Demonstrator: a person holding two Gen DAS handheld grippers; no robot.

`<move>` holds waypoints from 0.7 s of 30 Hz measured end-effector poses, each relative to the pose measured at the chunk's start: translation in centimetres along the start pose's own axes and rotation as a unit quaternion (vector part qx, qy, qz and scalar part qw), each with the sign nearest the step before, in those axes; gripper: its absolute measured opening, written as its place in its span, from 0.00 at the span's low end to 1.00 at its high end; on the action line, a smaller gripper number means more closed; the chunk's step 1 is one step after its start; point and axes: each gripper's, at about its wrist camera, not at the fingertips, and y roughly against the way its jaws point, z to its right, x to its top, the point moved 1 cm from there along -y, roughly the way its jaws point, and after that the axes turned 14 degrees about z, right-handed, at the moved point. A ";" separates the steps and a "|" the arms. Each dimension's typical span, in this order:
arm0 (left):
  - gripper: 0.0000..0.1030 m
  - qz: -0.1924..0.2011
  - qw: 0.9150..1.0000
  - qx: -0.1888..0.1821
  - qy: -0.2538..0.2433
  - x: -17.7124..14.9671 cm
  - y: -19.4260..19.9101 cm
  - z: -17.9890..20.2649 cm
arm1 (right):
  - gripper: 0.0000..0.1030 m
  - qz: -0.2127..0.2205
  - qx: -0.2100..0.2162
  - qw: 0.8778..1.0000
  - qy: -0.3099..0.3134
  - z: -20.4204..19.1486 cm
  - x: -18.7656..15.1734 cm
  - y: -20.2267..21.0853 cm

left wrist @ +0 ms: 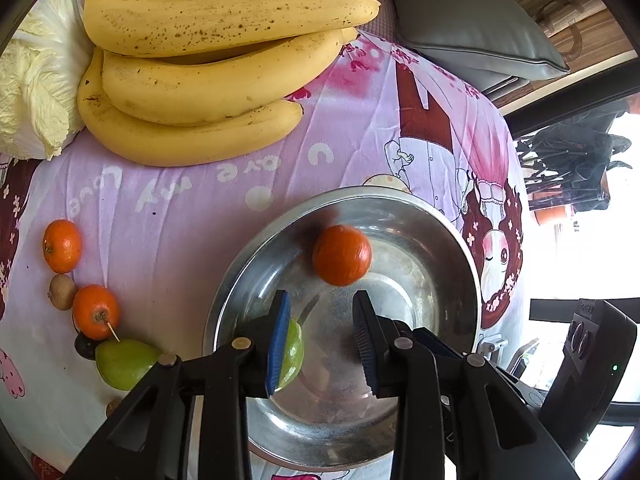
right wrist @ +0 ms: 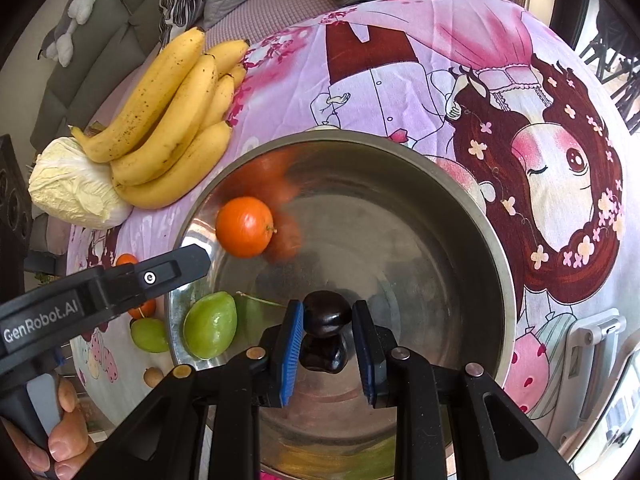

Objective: Organize fruits
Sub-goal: 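Carry the tangerine and cherries over the steel bowl and release both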

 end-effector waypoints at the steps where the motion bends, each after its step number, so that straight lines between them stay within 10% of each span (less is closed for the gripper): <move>1: 0.32 -0.001 1.000 0.000 0.000 0.0 0.0 0.0 | 0.26 0.000 0.000 1.000 0.000 0.0 0.0 0.0; 10: 0.32 -0.006 1.000 0.012 0.004 -0.4 0.6 -1.0 | 0.31 0.004 -0.023 1.000 0.008 -0.8 -0.2 0.0; 21: 0.32 0.009 0.999 0.050 -0.017 -1.6 3.0 -3.0 | 0.60 0.013 -0.059 0.998 0.026 -1.9 -1.5 1.2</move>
